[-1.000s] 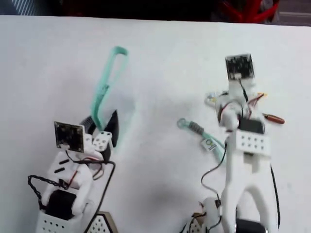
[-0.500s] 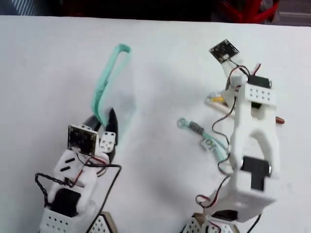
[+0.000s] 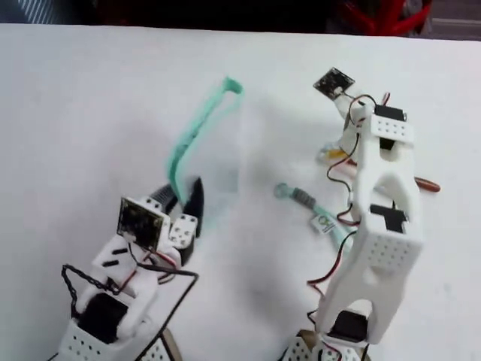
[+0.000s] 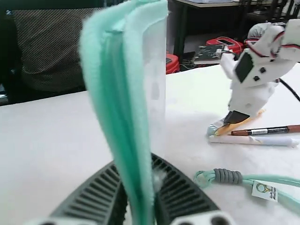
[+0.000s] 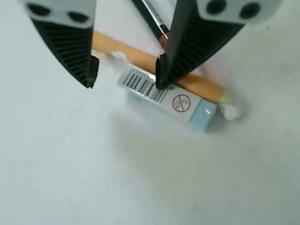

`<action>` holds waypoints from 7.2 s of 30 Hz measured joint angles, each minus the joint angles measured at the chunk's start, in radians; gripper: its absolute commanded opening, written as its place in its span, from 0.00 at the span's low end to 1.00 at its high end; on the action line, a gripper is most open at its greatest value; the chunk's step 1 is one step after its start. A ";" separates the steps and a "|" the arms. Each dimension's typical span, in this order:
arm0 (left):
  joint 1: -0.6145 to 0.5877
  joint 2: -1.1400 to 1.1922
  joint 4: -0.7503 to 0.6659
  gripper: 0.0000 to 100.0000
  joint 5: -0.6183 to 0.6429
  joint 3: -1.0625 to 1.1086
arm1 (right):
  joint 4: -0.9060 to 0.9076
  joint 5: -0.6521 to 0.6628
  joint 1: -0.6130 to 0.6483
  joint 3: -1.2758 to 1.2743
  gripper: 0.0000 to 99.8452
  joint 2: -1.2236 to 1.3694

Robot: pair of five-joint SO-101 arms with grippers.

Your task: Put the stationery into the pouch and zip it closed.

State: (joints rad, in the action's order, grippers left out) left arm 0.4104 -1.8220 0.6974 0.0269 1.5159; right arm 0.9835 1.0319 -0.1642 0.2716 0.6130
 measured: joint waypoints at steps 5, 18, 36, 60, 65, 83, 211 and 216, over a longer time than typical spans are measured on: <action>0.003 0.000 0.009 0.02 -0.002 -0.011 | 0.003 0.054 -0.002 0.080 0.20 0.069; -0.009 0.000 0.011 0.02 -0.002 -0.003 | 0.233 0.175 -0.094 0.157 0.20 0.029; -0.115 -0.008 0.009 0.02 0.002 0.021 | 0.339 0.416 -0.121 0.160 0.13 0.071; -0.115 -0.011 -0.089 0.03 -0.044 0.084 | 0.331 0.437 -0.137 0.275 0.02 0.196; -0.115 -0.011 -0.089 0.03 -0.052 0.084 | 0.476 0.437 -0.140 0.269 0.02 0.143; -0.115 -0.011 -0.089 0.03 -0.054 0.084 | 0.545 0.440 -0.110 0.267 0.17 0.147; 0.049 -0.002 -0.002 0.13 -0.149 0.107 | -0.123 -0.796 0.704 -0.829 0.23 -1.557; 0.049 -0.002 -0.002 0.13 -0.149 0.107 | -0.087 -0.796 0.694 -0.773 0.23 -1.559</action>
State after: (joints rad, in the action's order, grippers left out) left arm 0.4595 -1.8236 0.6958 -0.1220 1.6233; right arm 0.8961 0.2355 0.5294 -0.5017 -0.9459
